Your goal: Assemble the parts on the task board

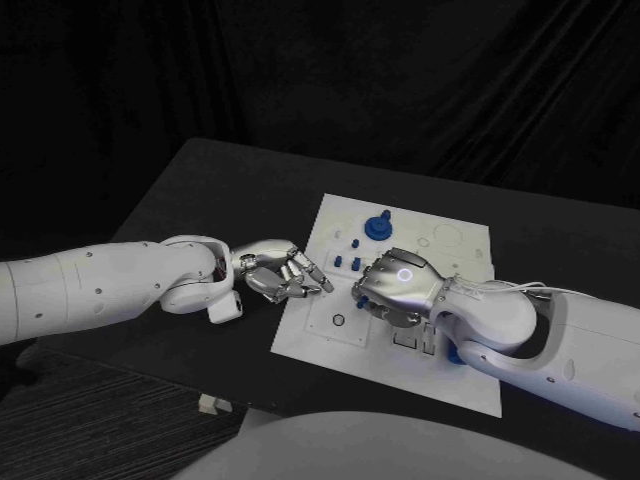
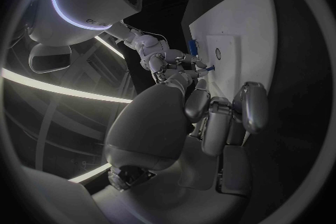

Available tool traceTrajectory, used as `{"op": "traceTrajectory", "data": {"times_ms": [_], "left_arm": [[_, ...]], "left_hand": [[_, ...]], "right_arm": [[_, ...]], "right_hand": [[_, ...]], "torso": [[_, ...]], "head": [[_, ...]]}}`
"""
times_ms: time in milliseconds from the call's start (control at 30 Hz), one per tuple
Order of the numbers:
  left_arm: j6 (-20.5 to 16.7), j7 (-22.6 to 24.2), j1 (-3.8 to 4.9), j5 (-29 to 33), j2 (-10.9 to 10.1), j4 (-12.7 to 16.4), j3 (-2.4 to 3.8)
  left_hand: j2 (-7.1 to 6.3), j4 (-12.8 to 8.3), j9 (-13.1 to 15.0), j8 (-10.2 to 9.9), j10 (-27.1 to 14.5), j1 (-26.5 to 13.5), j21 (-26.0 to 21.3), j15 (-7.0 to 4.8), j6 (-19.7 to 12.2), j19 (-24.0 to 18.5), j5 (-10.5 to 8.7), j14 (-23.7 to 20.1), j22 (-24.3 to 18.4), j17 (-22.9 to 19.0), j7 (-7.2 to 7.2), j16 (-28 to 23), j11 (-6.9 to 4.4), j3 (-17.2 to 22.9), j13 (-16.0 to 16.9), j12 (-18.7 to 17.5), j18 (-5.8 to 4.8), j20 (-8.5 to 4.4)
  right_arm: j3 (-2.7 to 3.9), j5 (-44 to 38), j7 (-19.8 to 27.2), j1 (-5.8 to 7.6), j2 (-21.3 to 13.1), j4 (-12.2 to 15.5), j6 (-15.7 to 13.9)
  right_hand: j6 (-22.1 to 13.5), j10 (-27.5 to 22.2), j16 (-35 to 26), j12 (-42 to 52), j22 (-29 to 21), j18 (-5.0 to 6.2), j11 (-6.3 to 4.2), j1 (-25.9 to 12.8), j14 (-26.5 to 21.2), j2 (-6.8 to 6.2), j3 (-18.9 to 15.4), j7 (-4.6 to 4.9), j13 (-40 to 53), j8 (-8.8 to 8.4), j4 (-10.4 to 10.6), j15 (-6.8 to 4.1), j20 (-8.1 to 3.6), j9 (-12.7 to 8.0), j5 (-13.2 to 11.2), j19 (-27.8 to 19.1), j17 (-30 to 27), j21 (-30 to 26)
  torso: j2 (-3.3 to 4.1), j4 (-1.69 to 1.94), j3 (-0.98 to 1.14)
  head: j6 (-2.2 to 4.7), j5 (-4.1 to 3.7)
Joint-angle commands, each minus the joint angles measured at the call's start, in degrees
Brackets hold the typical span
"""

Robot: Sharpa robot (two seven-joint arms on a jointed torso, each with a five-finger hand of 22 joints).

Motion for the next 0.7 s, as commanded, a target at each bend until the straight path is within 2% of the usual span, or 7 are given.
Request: {"op": "traceTrajectory", "data": {"times_ms": [33,700], "left_arm": [[0.8,0.3,-0.05,0.1,0.1,0.1,0.03],[1.0,0.1,-0.05,0.1,0.2,0.0,0.03]], "left_hand": [[-0.53,-0.1,0.0,0.0,11.8,-0.1,-0.2,-0.24,0.0,-0.5,0.31,6.0,6.9,15.1,0.11,0.2,-3.51,0.3,34.2,11.6,0.65,-0.07],[-0.57,-0.1,-0.1,-0.1,11.8,-0.2,-0.3,-0.26,-0.2,-0.6,0.3,6.0,6.9,15.1,0.09,0.2,-3.56,0.4,34.2,11.6,0.67,-0.06]], "right_arm": [[0.01,-0.6,-0.7,-0.22,0.1,0.0,0.8],[0.01,-0.6,0.0,-0.32,0.2,0.2,1.0]], "right_hand": [[0.3,6.1,0.2,0.2,11.1,-0.6,0.31,0.4,5.9,-0.06,0.0,0.15,15.1,0.18,-0.2,-0.07,0.04,0.1,-0.2,-0.1,15.1,-0.4],[-0.2,6.1,0.2,0.2,10.8,-0.38,0.51,0.3,5.9,-0.24,0.2,0.34,15.1,-0.41,-0.3,0.02,0.12,-0.1,-0.6,-0.7,15.1,-1.4]], "torso": [[0.0,0.02,0.0],[0.0,0.0,0.0]], "head": [[0.0,-0.03],[0.0,-0.09]]}}
